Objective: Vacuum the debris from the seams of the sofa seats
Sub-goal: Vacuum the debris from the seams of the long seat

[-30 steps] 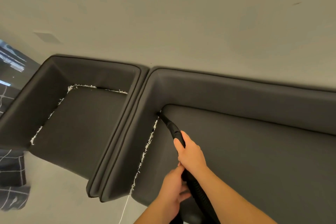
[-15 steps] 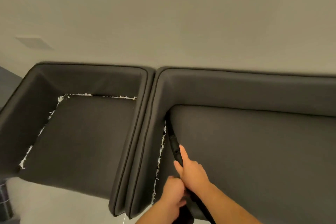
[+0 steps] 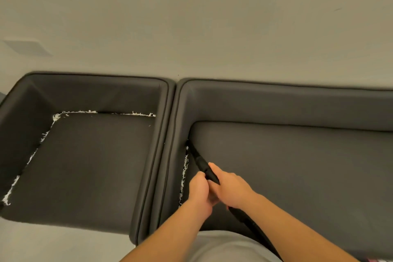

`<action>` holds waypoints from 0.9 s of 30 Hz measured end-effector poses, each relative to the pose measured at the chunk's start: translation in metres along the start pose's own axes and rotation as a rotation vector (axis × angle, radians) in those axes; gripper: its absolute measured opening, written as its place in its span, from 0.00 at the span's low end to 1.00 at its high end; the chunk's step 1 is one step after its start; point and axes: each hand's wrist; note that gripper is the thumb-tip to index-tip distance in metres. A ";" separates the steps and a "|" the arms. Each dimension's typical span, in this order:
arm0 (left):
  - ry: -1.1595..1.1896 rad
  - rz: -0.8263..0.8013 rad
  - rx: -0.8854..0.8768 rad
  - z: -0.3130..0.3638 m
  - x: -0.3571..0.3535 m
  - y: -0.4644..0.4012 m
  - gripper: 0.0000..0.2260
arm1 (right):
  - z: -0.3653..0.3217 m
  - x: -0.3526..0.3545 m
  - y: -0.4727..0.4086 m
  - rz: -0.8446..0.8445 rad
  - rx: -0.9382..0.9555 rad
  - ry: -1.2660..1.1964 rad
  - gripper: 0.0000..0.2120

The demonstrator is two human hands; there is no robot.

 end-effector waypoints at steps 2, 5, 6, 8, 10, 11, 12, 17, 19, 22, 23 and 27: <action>0.009 0.013 -0.010 -0.003 0.000 -0.002 0.12 | -0.005 -0.005 0.000 -0.023 0.017 0.125 0.30; -0.019 0.062 -0.006 -0.004 -0.001 -0.003 0.14 | -0.013 -0.012 -0.006 -0.107 0.050 0.370 0.37; -0.028 0.073 -0.003 -0.004 -0.001 -0.003 0.14 | -0.014 -0.012 -0.008 -0.131 0.066 0.440 0.38; -0.050 0.097 0.014 -0.004 -0.001 -0.006 0.15 | -0.013 -0.011 -0.012 -0.147 0.109 0.561 0.40; -0.094 0.123 0.015 -0.005 -0.001 -0.006 0.13 | -0.009 -0.009 -0.015 -0.158 0.137 0.655 0.39; -0.121 0.133 0.012 -0.007 -0.002 -0.005 0.13 | -0.005 -0.009 -0.017 -0.168 0.143 0.689 0.38; -0.155 0.130 0.011 -0.009 -0.003 -0.004 0.12 | 0.000 -0.010 -0.017 -0.179 0.143 0.713 0.35; -0.283 0.110 -0.024 -0.025 -0.013 -0.005 0.11 | 0.022 0.001 -0.019 -0.191 0.122 0.606 0.34; -0.255 0.103 -0.047 -0.025 -0.017 -0.003 0.11 | 0.025 0.003 -0.020 -0.117 0.076 0.393 0.32; -0.170 0.085 -0.085 -0.020 -0.022 0.000 0.10 | 0.021 0.009 -0.013 -0.026 0.029 0.053 0.29; -0.140 0.079 -0.094 -0.017 -0.023 0.002 0.08 | 0.020 0.012 -0.007 -0.034 0.042 0.008 0.28; -0.127 0.076 -0.101 -0.023 -0.036 0.008 0.07 | 0.032 0.029 0.025 -0.107 0.103 -0.036 0.24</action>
Point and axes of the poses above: each hand's wrist, its own y-axis away from the middle knuckle, its own x-axis out of the back of the hand, z = x × y, and after that the axes turned 15 degrees about -y, right-handed
